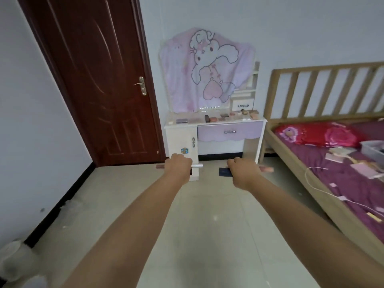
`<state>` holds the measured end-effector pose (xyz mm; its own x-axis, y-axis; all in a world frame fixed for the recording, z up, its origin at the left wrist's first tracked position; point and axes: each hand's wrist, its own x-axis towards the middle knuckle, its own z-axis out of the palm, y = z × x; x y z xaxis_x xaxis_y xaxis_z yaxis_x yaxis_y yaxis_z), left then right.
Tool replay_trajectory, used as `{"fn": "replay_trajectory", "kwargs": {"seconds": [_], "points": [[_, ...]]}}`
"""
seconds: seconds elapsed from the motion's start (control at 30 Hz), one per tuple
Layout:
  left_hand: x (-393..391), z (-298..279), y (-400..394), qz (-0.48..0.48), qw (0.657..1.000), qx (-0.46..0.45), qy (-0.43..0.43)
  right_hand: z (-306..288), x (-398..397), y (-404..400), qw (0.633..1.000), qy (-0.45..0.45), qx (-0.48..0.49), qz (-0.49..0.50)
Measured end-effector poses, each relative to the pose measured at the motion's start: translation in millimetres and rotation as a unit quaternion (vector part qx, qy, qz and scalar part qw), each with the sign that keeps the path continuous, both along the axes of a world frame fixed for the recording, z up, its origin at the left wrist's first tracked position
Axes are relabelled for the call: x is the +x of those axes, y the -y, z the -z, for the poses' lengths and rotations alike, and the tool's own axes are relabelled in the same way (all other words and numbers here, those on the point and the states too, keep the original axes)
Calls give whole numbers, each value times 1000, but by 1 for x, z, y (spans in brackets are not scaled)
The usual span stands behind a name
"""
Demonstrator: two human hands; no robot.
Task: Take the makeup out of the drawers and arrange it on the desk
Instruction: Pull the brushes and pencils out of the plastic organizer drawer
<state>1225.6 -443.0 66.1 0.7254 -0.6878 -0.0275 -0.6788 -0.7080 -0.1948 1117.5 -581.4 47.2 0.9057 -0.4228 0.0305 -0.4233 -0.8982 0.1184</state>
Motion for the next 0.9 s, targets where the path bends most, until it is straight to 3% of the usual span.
{"fn": "replay_trajectory", "kwargs": {"seconds": [0.37,0.63,0.9], "points": [[196,34,205,-15,998,-54,-33,17,196,212,998,64,-11,-17],[368,41,298,-43,996,-63,-54,30,374,315,996,54,4,-72],[567,38,391,-19,997,-59,-38,28,559,417,999,38,-4,-15]]}}
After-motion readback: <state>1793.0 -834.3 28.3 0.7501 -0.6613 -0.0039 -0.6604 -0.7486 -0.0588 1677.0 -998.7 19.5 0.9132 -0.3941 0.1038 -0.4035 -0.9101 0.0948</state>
